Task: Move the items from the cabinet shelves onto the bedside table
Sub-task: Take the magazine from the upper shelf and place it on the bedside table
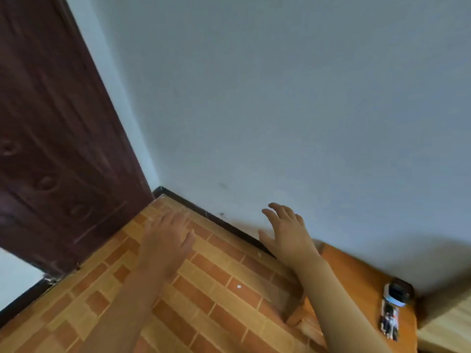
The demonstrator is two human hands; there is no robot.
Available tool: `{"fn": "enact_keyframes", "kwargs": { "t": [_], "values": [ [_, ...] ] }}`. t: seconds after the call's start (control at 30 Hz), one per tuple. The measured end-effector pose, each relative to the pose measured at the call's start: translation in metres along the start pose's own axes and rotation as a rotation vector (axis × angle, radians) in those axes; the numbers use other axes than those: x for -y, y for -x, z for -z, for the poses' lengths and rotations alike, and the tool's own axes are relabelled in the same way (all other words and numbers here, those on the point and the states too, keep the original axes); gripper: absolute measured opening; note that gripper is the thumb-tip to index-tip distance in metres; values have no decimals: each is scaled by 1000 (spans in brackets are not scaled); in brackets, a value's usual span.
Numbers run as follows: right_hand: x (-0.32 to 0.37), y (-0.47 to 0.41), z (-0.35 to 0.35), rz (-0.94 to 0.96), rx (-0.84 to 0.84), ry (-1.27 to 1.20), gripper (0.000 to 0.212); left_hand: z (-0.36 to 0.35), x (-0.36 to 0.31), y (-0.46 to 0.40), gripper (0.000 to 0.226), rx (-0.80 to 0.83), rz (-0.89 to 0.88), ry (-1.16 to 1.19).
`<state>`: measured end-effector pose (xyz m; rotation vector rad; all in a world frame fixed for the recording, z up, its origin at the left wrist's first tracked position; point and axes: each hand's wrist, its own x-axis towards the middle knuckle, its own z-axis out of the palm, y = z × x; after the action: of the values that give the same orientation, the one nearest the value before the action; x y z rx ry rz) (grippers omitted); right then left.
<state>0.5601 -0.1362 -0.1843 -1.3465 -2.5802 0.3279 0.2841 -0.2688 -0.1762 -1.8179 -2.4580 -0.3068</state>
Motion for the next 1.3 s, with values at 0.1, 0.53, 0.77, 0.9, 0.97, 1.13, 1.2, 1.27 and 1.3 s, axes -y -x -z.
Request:
{"fn": "enact_keyframes", "kwargs": {
  "t": [0.1, 0.53, 0.77, 0.9, 0.97, 1.13, 1.2, 1.27, 1.3],
  "values": [
    [84, -35, -15, 146, 20, -10, 56, 26, 82, 33, 59, -55, 129, -6],
    [425, -118, -74, 780, 213, -92, 59, 116, 305, 214, 49, -234, 806, -128],
    [594, -146, -122, 1145, 280, -138, 56, 148, 379, 288, 65, -331, 1103, -163],
    [674, -156, -142, 1315, 332, -210, 53, 162, 409, 312, 64, -355, 1275, -194],
    [711, -160, -149, 1393, 362, -245, 52, 169, 420, 321, 63, -368, 1350, -224],
    [805, -155, -167, 1607, 433, -306, 53, 189, 435, 349, 62, -368, 1549, -325],
    [842, -142, -172, 1687, 460, -340, 53, 197, 433, 364, 63, -356, 1626, -371],
    [876, -122, -174, 1763, 496, -374, 54, 204, 424, 379, 64, -342, 1718, -402],
    [891, -110, -175, 1797, 519, -384, 54, 207, 419, 387, 64, -337, 1764, -417]
  ]
}}
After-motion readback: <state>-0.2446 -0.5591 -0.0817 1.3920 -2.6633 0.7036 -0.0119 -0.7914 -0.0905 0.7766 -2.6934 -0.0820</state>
